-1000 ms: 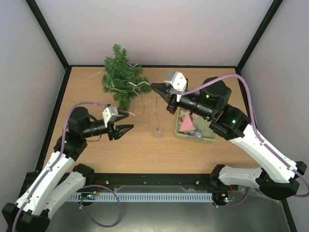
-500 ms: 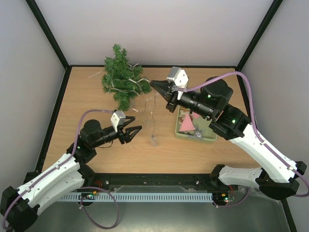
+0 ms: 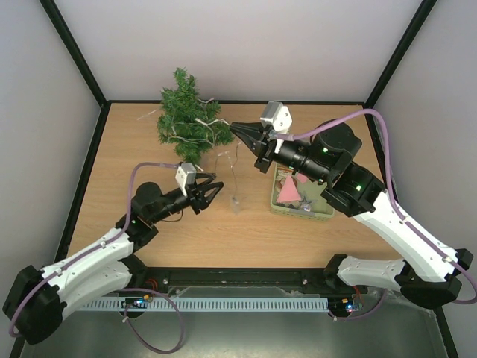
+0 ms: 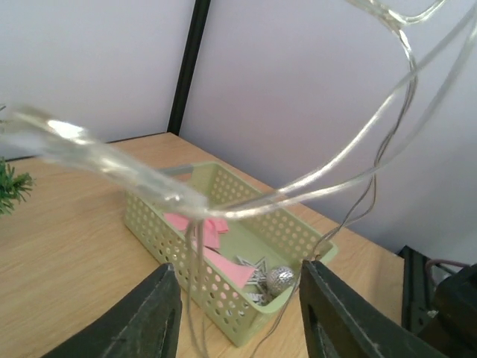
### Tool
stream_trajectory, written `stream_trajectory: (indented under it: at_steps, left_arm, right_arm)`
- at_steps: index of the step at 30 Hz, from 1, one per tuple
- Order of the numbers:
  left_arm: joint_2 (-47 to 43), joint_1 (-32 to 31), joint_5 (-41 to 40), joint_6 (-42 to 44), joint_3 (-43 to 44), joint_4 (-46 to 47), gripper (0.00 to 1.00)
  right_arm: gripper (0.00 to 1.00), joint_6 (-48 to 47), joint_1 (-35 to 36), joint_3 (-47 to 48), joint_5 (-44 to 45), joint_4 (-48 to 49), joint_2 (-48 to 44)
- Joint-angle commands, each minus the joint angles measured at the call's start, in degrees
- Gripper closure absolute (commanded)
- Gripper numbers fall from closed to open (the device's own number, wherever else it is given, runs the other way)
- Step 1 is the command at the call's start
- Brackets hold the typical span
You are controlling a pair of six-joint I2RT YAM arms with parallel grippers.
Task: Decorate the small christmas tree
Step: Wrap the decoration item around the Christmas tree.
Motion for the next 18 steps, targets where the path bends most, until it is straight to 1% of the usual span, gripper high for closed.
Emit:
stream_trajectory:
  at_steps: [1,3,6,9,12,13,15,18]
  left_arm:
    - [3.73,-0.55,2.46,-0.50,3.18,4.59,0.63]
    - [4.80,-1.04,1.79,-0.35,3.96,3.73,0.73]
    - [3.35,-1.07,-1.39,0.05,4.38,0.68,0.96]
    - [-1.31,-1.07,-7.39,0.08,5.43,-6.27,0.98]
    - [-7.93,-1.07,-14.23,0.40,7.93,-13.43,0.98]
    - [-10.71,-1.07,-15.66,0.42,9.15,-15.16,0.98]
    - [-13.34,-1.07,-17.66,0.74,12.31,-18.08,0.98]
    - [-13.18,-0.98,-17.38,0.45,20.01,-23.56,0.97]
  right_arm:
    - [0.98,1.94,0.20,-1.62,-2.64,4.46,-1.21]
    - [0.98,1.94,0.22,-1.55,-2.48,4.47,-1.04]
    - [0.98,1.68,0.26,-1.76,-1.87,4.39,-1.56]
    - [0.98,1.64,0.18,-2.68,-0.79,4.31,-3.56]
    - [0.98,0.63,0.19,-5.27,3.17,4.54,-6.52]
    - [0.98,-0.05,0.23,-6.29,5.54,4.61,-7.43]
    - [0.98,-2.42,0.24,-7.72,11.51,4.26,-8.93]
    - [0.98,-4.53,0.18,-8.66,20.32,4.01,-10.45]
